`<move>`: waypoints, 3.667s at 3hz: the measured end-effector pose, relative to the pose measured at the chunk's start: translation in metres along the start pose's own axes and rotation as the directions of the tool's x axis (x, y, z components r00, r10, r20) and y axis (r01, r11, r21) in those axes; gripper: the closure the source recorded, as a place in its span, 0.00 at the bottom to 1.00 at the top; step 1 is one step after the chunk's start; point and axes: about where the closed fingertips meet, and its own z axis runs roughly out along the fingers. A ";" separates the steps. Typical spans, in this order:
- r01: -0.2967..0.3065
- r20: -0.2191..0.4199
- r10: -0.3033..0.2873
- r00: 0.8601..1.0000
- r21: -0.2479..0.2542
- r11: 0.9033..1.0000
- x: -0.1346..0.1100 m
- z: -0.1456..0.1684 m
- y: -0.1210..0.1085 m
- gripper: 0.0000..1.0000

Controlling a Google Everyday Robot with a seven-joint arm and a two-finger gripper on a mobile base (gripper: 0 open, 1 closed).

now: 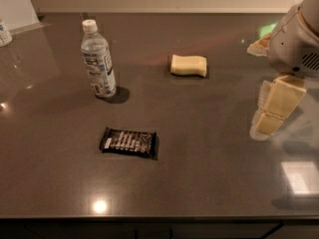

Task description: Move rxbar chocolate near sponge

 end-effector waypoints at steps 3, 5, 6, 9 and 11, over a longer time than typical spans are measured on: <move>0.115 0.328 -0.081 0.941 -0.084 0.990 -0.094 0.100 0.039 0.00; 0.104 0.440 -0.002 0.898 -0.209 0.972 -0.126 0.159 0.062 0.00; 0.084 0.466 0.052 0.883 -0.267 0.960 -0.132 0.171 0.077 0.00; 0.064 0.567 0.120 0.815 -0.295 0.953 -0.160 0.178 0.091 0.37; -0.005 0.592 0.138 0.794 -0.220 0.975 -0.142 0.166 0.067 0.84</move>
Offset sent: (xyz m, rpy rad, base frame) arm 0.0027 0.1375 -0.0801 0.3573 -0.0082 0.2323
